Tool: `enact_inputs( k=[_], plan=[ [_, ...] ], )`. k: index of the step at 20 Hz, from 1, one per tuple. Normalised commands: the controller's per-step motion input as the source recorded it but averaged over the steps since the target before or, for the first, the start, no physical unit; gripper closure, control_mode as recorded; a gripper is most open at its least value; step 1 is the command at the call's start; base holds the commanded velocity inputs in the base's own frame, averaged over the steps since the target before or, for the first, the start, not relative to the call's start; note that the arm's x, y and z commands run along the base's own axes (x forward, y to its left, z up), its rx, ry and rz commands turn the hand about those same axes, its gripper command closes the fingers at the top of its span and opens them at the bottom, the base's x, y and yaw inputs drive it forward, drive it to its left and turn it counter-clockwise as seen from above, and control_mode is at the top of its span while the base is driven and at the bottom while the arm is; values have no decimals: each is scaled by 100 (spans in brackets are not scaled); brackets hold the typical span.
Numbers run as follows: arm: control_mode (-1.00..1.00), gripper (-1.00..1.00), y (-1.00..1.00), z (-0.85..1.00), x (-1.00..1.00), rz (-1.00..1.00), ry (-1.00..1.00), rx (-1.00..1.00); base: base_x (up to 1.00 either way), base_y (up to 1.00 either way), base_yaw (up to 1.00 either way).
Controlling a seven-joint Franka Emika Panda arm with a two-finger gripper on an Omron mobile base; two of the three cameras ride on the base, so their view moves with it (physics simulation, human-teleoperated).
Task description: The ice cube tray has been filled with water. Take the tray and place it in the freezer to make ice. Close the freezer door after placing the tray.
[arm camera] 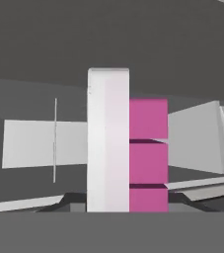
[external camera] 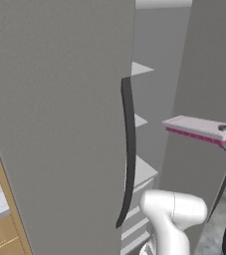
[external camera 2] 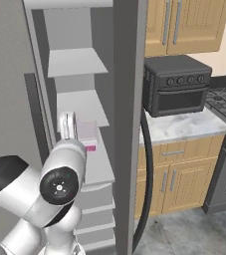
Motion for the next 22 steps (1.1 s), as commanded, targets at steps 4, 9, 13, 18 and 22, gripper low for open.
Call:
enact_inputs(
  k=[4, 9, 13, 18, 22],
  plan=[
    [-100, 100, 16, 9, 8, 0, -2, 0, 0, 0, 0],
    [-100, 100, 10, 28, 1, 0, -15, 0, 0, 0, 0],
    [-100, 100, 3, 30, 0, 0, -20, 0, 0, 0, 0],
    [-100, 100, 0, 43, 0, 0, -3, 0, 0, 0, 0],
    [-100, 100, 0, 44, 1, 0, 0, 0, 0, 0, 0]
  ],
)
